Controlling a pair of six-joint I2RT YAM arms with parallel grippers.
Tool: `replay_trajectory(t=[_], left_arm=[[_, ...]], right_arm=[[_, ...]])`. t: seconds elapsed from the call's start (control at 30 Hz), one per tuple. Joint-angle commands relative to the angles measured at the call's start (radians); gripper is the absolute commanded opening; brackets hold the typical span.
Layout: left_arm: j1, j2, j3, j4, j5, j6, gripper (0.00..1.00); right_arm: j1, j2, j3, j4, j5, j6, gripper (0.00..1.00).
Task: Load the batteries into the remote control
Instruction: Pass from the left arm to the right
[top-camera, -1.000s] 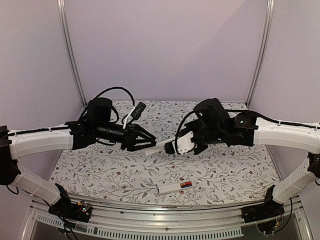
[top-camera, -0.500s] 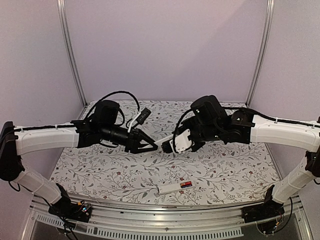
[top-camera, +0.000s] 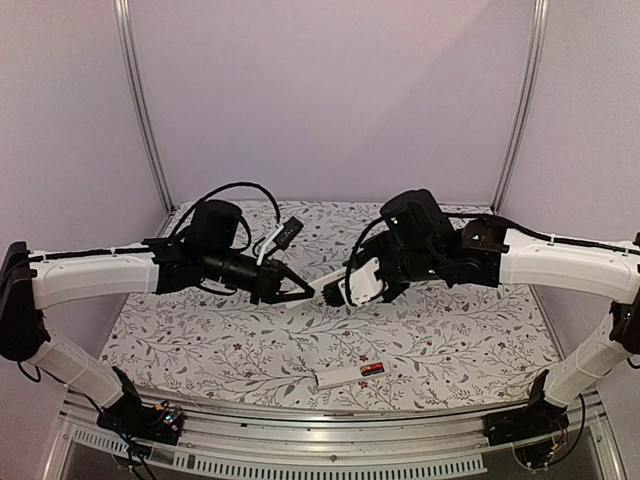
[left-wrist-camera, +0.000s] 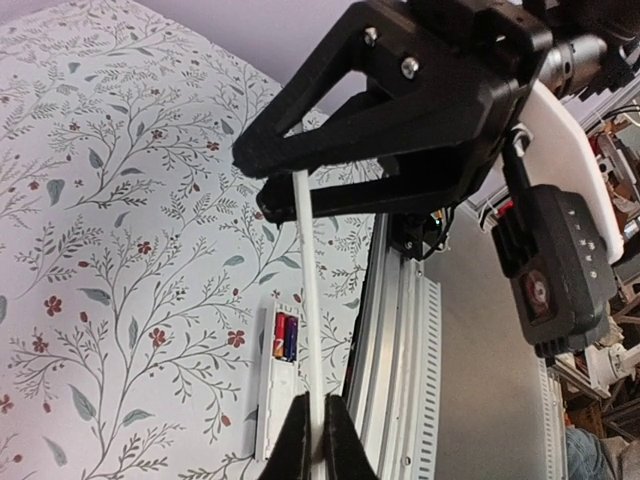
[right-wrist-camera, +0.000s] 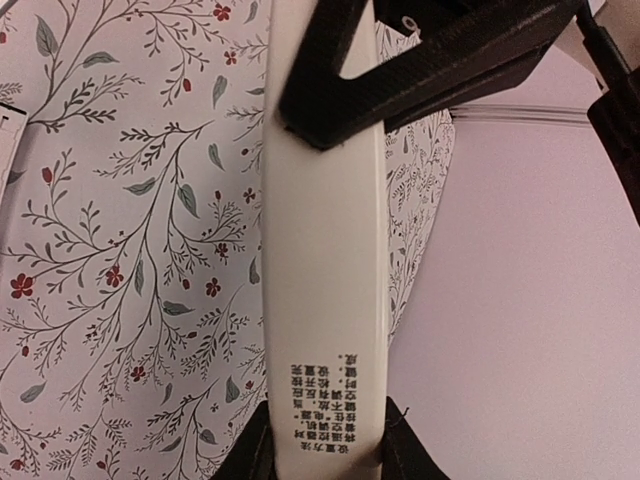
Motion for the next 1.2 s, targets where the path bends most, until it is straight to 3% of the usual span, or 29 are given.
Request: replay_trajectory(t=[0.0,0.03,0.1,0.17,0.3,0.4,0.53,0.57,0.67,0.77,0.87,1.17], left_arm=[[-0.004,0.012,0.022,-0.009,0.014,0.000,0.00],[-0.006,0.009,0.020,-0.005,0.002,-0.002,0.00],[-0.006,-0.002,0.015,0.011,-0.034,-0.012,0.00],[-0.005,-0.033,-0.006,0.083,-0.087,-0.028,0.00],[-0.007,-0.136,-0.099,0.291,-0.315,-0.051,0.00],[-0.014,-0.197,-0.185,0.498,-0.534,-0.044,0.00],[-0.072,-0.216,-0.264,0.737,-0.839,0.060,0.00],[-0.090,-0.207,-0.271,0.795,-0.922,0.099,0.00],[-0.148,-0.164,-0.279,0.954,-1.082,0.221,0.00],[-0.208,-0.101,-0.291,1.138,-1.161,0.357,0.00],[-0.253,-0.042,-0.274,1.234,-1.200,0.446,0.00],[-0.287,-0.004,-0.260,1.229,-1.223,0.471,0.00]], right_arm=[[-0.004,0.014,0.019,0.041,0.030,0.002,0.23],[-0.004,0.012,0.015,0.052,0.043,0.004,0.32],[-0.006,0.004,-0.003,0.106,0.076,0.014,0.60],[-0.014,-0.014,-0.033,0.202,0.109,0.028,0.78],[-0.054,-0.064,-0.051,0.354,0.088,0.201,0.98],[-0.063,-0.123,-0.085,0.522,0.017,0.465,0.99],[-0.071,-0.156,-0.092,0.685,0.026,1.005,0.97],[-0.071,-0.149,-0.084,0.692,0.041,1.221,0.95],[-0.071,-0.110,-0.115,0.786,-0.001,1.654,0.88],[-0.062,-0.069,-0.132,0.897,-0.021,1.884,0.85],[-0.034,0.001,-0.059,0.898,-0.013,1.897,0.86],[-0.001,0.122,0.037,0.920,-0.073,1.843,0.86]])
